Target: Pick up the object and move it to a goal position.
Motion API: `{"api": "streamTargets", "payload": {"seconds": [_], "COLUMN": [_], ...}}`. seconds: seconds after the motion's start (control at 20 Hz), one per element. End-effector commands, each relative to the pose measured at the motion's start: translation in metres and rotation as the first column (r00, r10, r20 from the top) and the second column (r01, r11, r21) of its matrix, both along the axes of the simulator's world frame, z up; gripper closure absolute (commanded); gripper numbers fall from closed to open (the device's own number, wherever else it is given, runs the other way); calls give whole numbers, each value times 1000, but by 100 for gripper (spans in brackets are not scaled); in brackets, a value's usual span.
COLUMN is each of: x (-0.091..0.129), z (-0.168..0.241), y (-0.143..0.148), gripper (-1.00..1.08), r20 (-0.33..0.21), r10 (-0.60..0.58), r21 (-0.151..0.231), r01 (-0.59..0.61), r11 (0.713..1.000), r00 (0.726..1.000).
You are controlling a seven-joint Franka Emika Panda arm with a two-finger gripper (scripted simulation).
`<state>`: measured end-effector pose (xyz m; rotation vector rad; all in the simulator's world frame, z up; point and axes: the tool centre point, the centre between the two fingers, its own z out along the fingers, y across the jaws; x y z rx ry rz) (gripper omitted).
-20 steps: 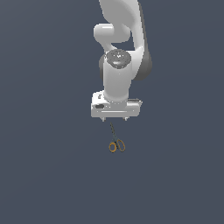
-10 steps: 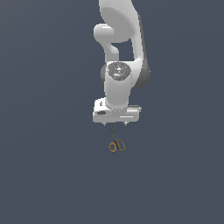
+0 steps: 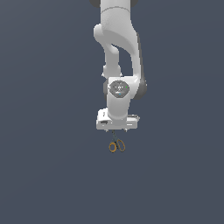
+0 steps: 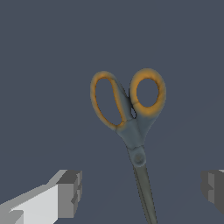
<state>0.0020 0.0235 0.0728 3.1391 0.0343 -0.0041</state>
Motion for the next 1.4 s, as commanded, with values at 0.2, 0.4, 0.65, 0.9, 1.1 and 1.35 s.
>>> {"api": "streamTargets", "payload": {"seconds": [0.2,0.4,0.65,0.9,1.1,1.35], "x": [-1,-2,-2,-3,-2,-2], "z": [-15,-17,-35,-58,-65,-65], "y": [2,1,1,1,2,2], "gripper": [-92,-92,-92,-92,-92,108], "r20": [3,1,1,2,2,2], "r10": [-4,-3,-4,-4,-4,-4], "r21": [2,2,2,2,2,2], "r01": [4,3,4,4,4,4], "r11": [1000,1000,1000,1000,1000,1000], "r00": [1000,1000,1000,1000,1000,1000]}}
